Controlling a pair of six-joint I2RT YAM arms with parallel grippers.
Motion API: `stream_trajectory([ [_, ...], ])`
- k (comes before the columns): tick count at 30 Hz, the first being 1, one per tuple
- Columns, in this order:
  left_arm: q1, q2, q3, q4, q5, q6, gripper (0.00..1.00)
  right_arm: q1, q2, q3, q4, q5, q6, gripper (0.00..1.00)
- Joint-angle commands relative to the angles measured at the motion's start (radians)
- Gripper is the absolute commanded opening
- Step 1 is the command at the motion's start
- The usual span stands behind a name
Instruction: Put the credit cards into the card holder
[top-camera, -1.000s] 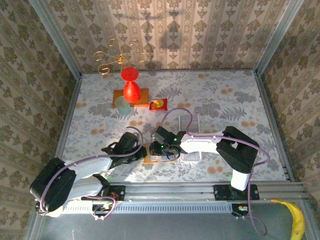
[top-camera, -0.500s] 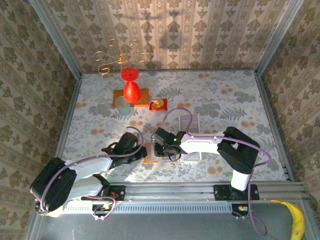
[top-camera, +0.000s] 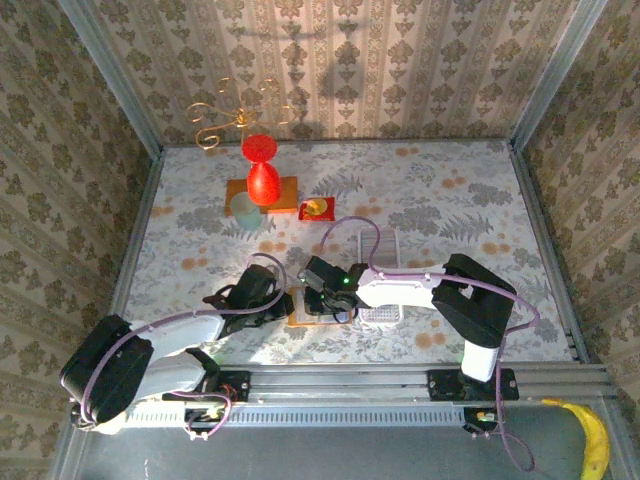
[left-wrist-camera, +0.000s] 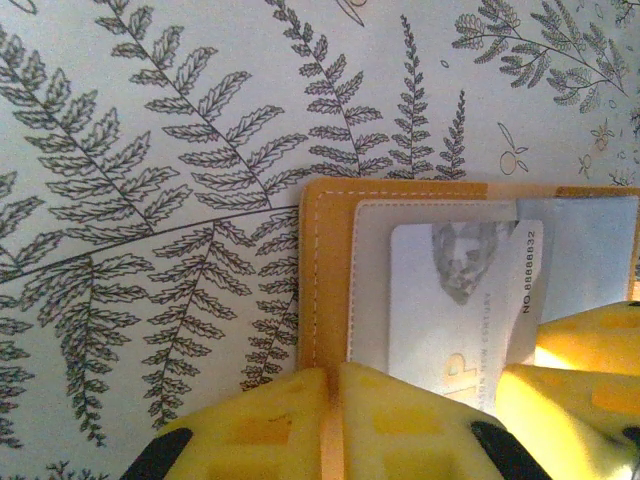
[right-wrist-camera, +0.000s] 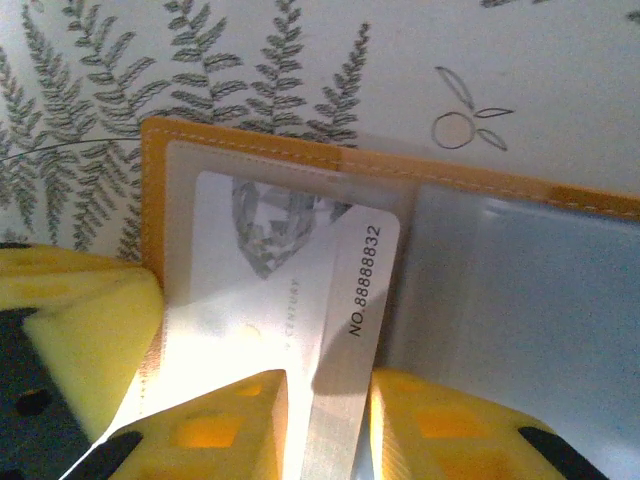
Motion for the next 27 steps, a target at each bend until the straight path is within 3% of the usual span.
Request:
stream_trajectory([
  [1,0.001,0.017,-0.037,-0.068,-0.007,0.012,0.12,0.005,-0.001,0.002,0.034,-0.021,0.039,0.30],
  [16,-0.003,0.008,-0.041,-0.066,-0.003,0.010,0.12,0.005,0.005,-0.018,0.073,-0.052,0.072,0.24],
  [21,-0.004,0.000,-0.044,-0.066,-0.008,0.007,0.13,0.005,-0.010,-0.033,0.138,-0.086,0.087,0.25],
  [27,-0.005,0.001,-0.043,-0.075,-0.016,0.009,0.14,0.005,-0.053,-0.034,0.008,-0.005,0.048,0.34],
])
